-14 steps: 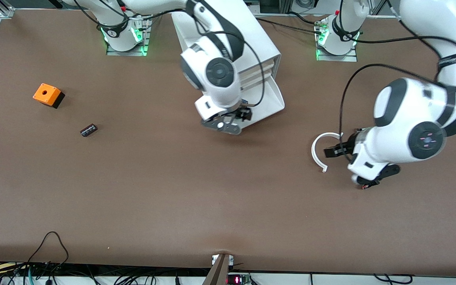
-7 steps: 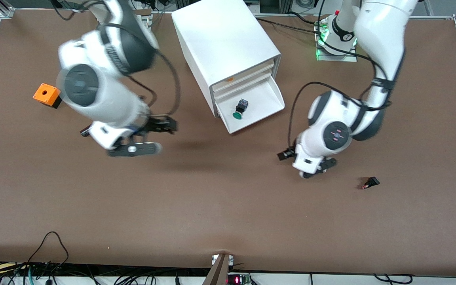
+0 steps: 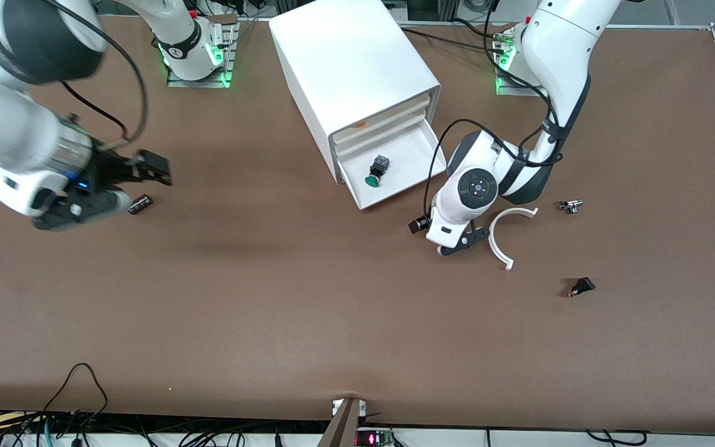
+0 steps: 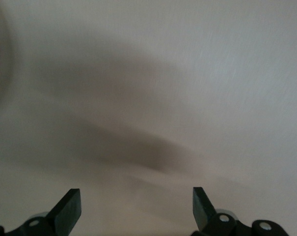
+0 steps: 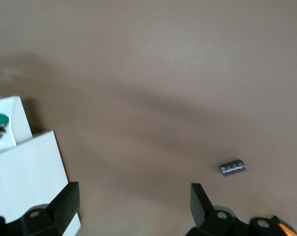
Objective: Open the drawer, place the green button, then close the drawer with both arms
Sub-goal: 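Withdraw the right gripper while the left gripper moves to the drawer front, then push the drawer shut with the left gripper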
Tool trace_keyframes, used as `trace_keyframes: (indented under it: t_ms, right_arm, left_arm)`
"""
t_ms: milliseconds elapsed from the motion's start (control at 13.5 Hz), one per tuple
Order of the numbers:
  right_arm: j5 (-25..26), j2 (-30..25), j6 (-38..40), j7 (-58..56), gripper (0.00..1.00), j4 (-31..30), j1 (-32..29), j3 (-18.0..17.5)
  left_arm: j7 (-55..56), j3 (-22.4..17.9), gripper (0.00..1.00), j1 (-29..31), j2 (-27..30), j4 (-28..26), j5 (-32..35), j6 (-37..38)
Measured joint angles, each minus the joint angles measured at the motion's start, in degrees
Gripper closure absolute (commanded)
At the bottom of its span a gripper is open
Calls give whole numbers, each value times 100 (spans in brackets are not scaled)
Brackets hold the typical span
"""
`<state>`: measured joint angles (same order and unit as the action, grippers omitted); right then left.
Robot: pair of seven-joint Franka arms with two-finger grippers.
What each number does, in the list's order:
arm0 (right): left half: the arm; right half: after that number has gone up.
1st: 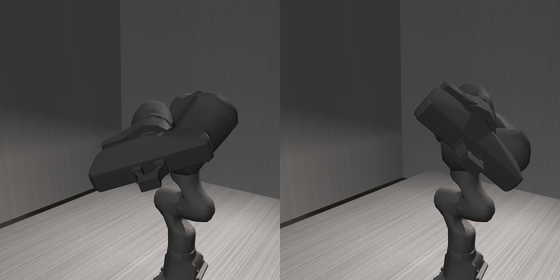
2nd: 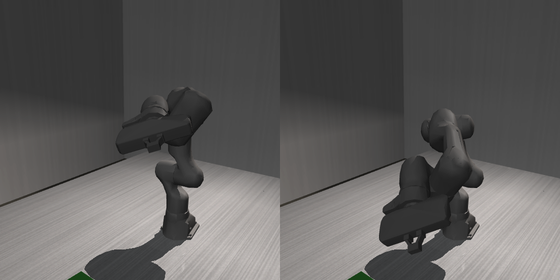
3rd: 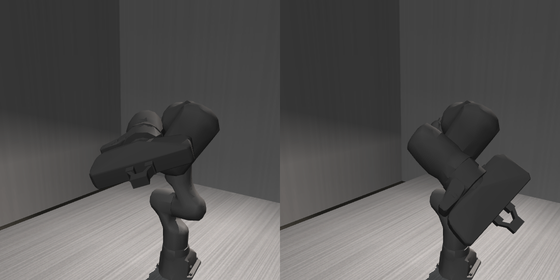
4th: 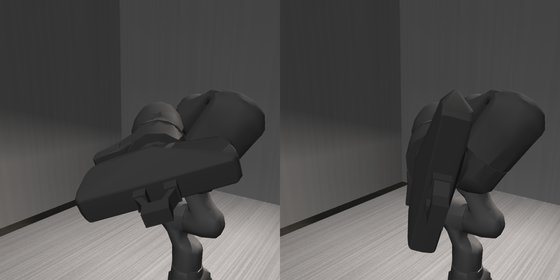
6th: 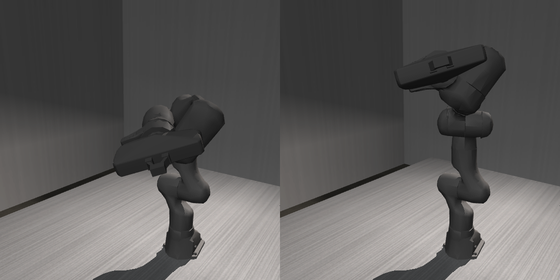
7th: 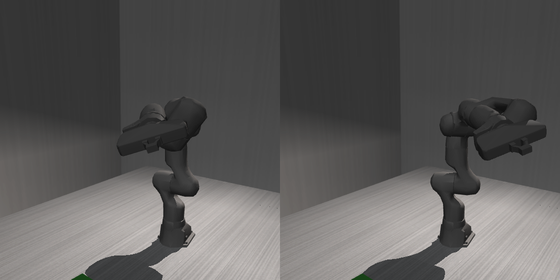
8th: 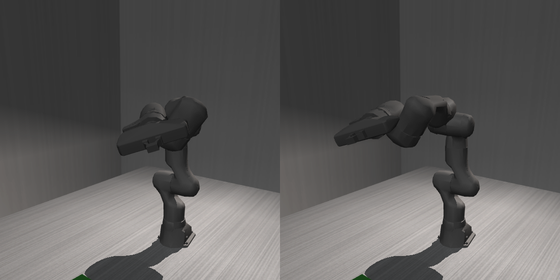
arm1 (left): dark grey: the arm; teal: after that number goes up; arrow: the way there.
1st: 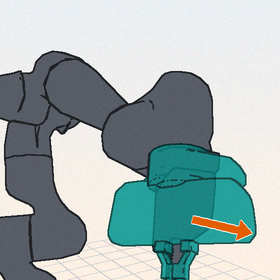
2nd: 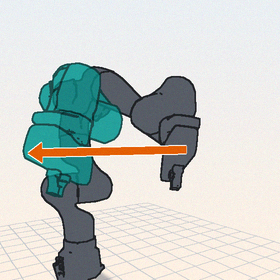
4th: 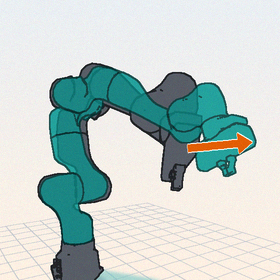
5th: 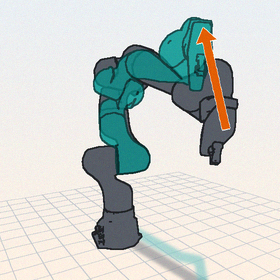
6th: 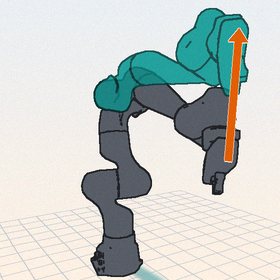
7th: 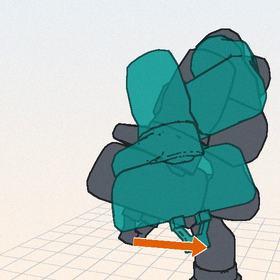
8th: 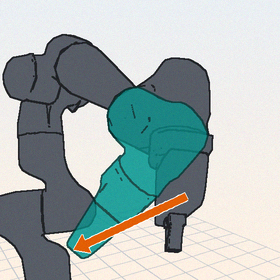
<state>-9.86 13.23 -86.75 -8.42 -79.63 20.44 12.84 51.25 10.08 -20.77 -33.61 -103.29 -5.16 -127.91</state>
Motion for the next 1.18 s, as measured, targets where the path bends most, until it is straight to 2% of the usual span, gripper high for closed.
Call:
trace_keyframes:
  t_ms: [296, 443, 517, 739, 887, 1183]
  right_arm:
    - [449, -818, 7, -1041, 0, -720, -29, 448]
    - [583, -1101, 2, -1319, 0, -1013, -248, 437]
    - [592, -1190, -3, -1448, 0, -1119, -494, 283]
    - [701, -1297, -39, -1557, 0, -1255, -1290, -479]
    - [785, -1312, -145, -1557, 0, -1325, -1379, -625]
    - [799, -1308, -261, -1554, 0, -1357, -1379, -677]
  left_arm:
    - [0, 342, 1, -8, 31, -3, -743, 551]
    - [0, 431, 1, -6, 42, -11, -950, 655]
    - [0, 467, 1, -3, 42, -29, -1047, 688]
    - [-1, 643, 1, 3, 47, -107, -1196, 746]
    - [-1, 758, 1, 3, 70, -188, -1262, 748]
    - [-1, 1023, 1, 11, 84, -254, -1292, 749]
